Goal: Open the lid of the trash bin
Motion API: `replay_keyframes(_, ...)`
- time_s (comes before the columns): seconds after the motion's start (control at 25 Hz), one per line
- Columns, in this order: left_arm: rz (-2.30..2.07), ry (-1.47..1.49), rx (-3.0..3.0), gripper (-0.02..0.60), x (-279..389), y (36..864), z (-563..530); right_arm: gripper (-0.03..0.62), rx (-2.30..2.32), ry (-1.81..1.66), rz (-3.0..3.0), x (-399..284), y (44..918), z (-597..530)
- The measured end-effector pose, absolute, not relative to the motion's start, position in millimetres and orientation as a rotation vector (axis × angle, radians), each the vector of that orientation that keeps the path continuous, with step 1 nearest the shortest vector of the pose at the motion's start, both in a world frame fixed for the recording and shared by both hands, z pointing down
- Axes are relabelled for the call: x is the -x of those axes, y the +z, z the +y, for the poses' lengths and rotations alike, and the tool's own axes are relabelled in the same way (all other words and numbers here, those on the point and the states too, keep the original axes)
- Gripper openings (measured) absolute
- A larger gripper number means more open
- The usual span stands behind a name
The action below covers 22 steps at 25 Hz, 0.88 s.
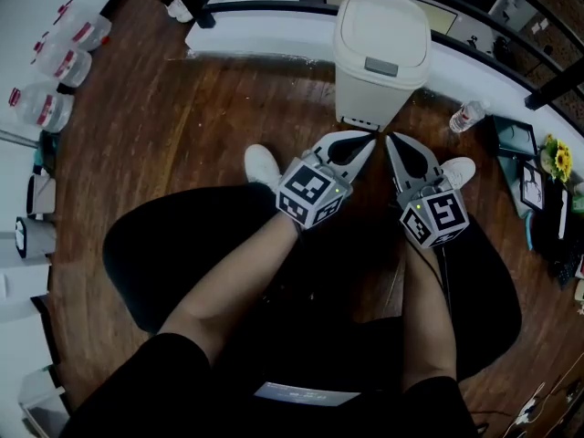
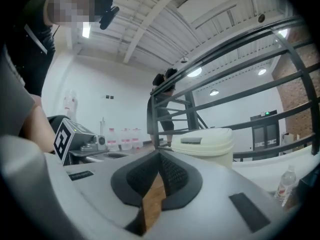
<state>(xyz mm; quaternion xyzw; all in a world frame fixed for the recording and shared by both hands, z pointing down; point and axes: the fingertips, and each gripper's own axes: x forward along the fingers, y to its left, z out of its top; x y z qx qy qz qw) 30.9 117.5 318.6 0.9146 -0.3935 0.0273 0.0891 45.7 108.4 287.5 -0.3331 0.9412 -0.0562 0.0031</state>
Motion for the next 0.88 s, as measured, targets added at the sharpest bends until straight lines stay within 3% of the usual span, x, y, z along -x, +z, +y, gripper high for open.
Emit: replay_keyframes(0.88,-1.100,0.379,-2.445,0.037,4,481,-21,0.015,1.222,-0.530,3.089,-15,438,-35)
